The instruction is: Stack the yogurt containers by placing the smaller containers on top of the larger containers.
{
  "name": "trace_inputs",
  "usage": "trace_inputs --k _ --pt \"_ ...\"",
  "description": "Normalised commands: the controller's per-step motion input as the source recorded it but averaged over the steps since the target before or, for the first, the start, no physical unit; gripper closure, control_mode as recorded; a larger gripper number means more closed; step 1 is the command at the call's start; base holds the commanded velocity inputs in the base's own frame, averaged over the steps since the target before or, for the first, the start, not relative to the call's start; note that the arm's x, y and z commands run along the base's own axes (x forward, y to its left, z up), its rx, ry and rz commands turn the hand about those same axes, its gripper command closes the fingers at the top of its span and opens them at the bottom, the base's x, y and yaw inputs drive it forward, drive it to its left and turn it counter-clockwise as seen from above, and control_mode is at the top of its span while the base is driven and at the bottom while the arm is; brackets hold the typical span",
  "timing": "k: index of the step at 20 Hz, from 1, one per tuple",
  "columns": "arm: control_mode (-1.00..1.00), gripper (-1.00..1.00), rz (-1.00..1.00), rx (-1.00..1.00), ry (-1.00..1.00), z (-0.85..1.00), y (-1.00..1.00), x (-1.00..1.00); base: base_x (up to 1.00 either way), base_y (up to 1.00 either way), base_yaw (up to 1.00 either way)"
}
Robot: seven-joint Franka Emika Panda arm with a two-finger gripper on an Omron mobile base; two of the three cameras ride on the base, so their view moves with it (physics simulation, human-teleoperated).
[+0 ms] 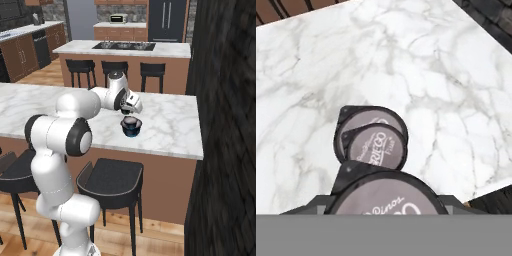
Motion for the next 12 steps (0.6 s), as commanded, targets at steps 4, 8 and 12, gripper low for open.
trace_inputs --k 4,8,12 --pt "-1.0 1.0 0.0 0.0 0.1 -0.12 0.06 0.11 0.0 0.0 0.0" --pt "-1.0 1.0 0.0 0.0 0.08 -0.08 0.0 0.23 0.0 0.0 0.0" --pt "-1.0 1.0 0.0 0.0 0.02 -0.04 0.0 0.17 0.0 0.0 0.0"
